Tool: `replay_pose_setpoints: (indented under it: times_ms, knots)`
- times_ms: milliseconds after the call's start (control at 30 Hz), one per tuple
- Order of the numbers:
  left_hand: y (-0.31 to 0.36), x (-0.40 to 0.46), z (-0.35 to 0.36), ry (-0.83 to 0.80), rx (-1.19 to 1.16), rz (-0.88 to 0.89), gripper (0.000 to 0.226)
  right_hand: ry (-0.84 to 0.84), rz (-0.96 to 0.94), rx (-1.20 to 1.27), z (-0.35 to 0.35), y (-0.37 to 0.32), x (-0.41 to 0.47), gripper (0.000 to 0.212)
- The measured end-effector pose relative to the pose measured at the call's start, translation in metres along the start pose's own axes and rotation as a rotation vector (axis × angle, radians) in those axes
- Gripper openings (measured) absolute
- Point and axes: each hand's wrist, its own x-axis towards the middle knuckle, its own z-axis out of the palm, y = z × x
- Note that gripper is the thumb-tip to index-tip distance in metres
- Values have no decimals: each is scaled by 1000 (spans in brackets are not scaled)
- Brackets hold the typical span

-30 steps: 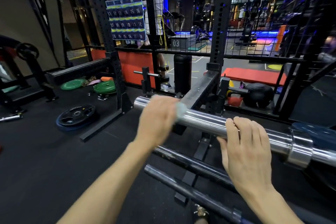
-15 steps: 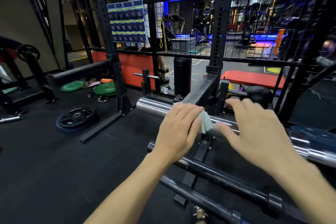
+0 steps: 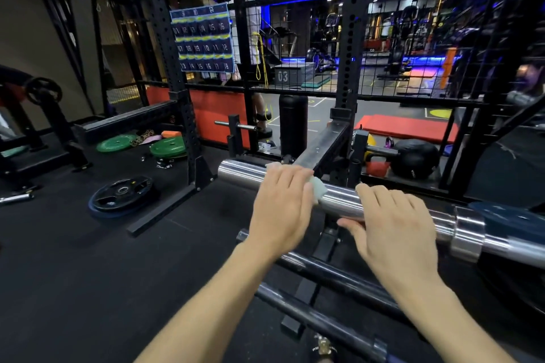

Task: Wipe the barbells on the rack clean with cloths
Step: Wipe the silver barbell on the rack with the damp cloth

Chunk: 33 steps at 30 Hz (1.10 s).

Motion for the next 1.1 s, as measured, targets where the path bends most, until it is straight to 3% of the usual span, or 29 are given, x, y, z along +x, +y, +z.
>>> replay_pose_setpoints:
  times_ms: [133, 233, 300, 367, 433, 467, 567, 633, 700, 800, 900, 1000, 1100]
  knots:
    - [-37, 3, -18, 74, 113, 54, 35, 144, -16, -1, 9, 6, -9, 60]
    - [-85, 26, -33, 88, 204, -206, 35, 151, -2, -10, 10, 6, -8, 61]
    - [-76, 31, -31, 140, 192, -283, 39, 142, 1, -11, 12, 3, -6, 61]
    - [-42, 20, -19, 166, 116, -206, 32, 154, -8, -13, 14, 1, -7, 62]
    - [-10, 0, -6, 76, -64, -76, 23, 173, -11, -18, 13, 1, -8, 63]
    - [-5, -5, -6, 41, -99, -6, 31, 178, -13, -22, 13, 1, -8, 62]
    - [-46, 11, -22, -29, 66, 74, 35, 182, -20, -25, 12, 3, -10, 63]
    - [-79, 26, -32, -66, 253, -77, 34, 185, -16, -28, 12, 3, -11, 63]
    - [-96, 39, -34, -29, 252, -331, 37, 183, -17, -31, 12, 1, -12, 63]
    - [-88, 49, -32, -55, 193, -503, 36, 163, -17, -45, 13, 0, -10, 64]
    - [-63, 39, -32, -60, 218, -309, 28, 162, -9, -55, 13, 0, -10, 64]
    - [-14, 5, -19, -32, -56, -45, 29, 167, 1, -54, 12, 1, -13, 62]
    - [-15, 5, -22, -65, -47, 113, 34, 182, 4, -53, 12, 4, -15, 60]
